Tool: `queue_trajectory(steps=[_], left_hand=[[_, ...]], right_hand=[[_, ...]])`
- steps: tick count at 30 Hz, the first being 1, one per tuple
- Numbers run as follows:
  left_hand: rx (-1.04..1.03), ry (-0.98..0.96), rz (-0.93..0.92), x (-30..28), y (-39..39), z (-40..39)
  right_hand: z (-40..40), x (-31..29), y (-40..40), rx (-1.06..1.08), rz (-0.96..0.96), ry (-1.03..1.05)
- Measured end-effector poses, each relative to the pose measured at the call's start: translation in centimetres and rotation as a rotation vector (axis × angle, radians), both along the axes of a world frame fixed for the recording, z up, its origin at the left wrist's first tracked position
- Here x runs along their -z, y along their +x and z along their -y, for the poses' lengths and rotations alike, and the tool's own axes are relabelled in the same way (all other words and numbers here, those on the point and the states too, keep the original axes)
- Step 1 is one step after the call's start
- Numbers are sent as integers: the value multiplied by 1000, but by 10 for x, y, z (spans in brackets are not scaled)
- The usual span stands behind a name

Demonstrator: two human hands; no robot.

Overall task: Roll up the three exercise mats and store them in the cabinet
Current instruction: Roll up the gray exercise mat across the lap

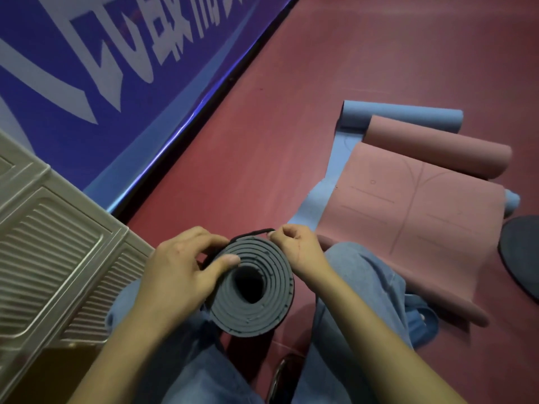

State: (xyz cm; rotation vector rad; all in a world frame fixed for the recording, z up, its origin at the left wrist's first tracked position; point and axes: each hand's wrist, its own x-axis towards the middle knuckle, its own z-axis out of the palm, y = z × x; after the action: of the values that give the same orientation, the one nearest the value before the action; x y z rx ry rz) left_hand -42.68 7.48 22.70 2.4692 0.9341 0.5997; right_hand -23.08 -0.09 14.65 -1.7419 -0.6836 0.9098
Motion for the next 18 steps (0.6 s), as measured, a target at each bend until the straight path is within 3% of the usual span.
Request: queue_trajectory(steps=[3, 7, 11, 14, 16, 18], left_hand=[[-101, -64, 35, -3, 5, -3], [-135, -17, -91, -4, 6, -9], [-151, -194, -147, -9, 6, -23], [-151, -121, -214, -11, 10, -22], [-162, -111, -150, -8, 11, -18], [-180, -250, -10, -3, 7, -14]], right_hand=[[-1, 5, -4, 17, -44, 17], [-6, 7, -3, -50, -19, 10], [-6, 11, 1, -80, 13, -9], [-4, 16, 0, -86, 31, -21], [-2, 18, 1, -64, 17, -15], [1, 20, 5, -39, -13, -13]])
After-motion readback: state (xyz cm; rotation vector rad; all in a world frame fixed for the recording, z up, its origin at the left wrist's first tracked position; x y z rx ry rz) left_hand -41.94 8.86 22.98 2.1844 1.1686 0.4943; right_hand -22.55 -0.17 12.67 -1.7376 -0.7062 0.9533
